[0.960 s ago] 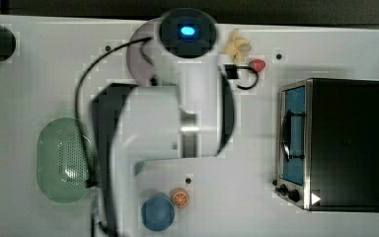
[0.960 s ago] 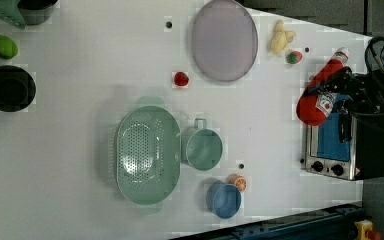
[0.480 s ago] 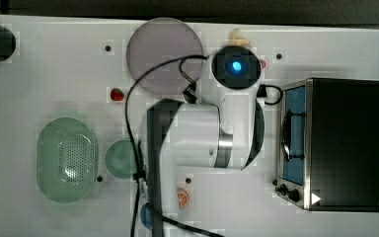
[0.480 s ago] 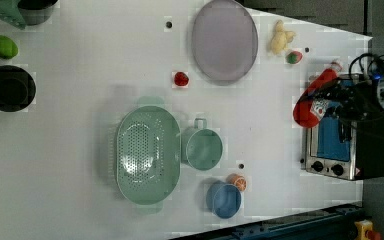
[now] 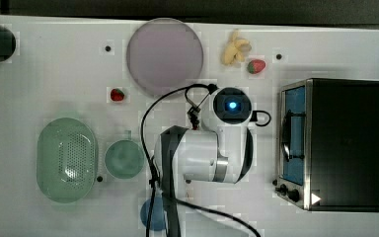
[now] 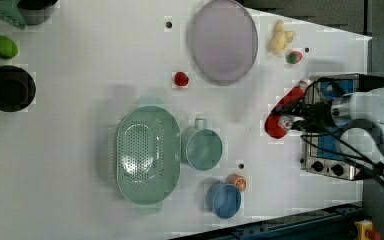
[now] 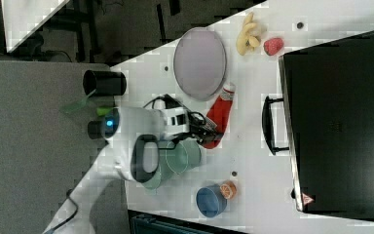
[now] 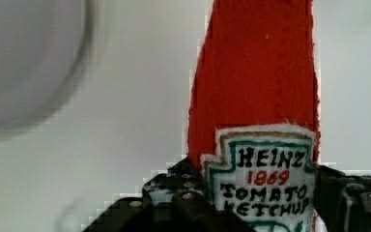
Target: Pick ketchup from strainer and place it on the table
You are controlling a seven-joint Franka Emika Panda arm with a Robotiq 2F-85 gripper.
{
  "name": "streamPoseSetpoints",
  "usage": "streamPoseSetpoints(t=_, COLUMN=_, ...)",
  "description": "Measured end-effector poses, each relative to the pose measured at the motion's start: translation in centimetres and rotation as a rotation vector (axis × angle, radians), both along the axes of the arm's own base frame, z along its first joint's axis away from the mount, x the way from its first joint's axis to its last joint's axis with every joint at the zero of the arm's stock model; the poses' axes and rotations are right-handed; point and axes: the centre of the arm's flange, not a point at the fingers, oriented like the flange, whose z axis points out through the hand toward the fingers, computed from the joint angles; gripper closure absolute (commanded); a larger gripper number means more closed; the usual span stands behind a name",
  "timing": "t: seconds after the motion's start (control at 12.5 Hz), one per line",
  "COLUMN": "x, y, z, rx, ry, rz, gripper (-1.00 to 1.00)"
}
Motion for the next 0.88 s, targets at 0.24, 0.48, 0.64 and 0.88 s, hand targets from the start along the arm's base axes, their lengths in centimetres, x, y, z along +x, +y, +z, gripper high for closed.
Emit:
streamPoseSetpoints(t=0.24, x=-1.9, y=0.7, z=-4.7, rx=-0.006, ry=0.078, rz=0.063, gripper=-0.69)
streamPoseSetpoints(t=0.48, x=-1.8, y=0.8, z=-5.4, rx=-0.015, ry=0.070, rz=0.087, gripper=-1.00)
streamPoseSetpoints(t=0.64, x=-1.0, y=0.6, z=-3.5, rx=-0.031, ry=0.023, rz=0.088, gripper=-1.00)
streamPoseSetpoints(t=0.88, x=0.7, y=0.4, z=2.6, rx=-0.037, ry=-0.036, rz=0.036, gripper=-1.00)
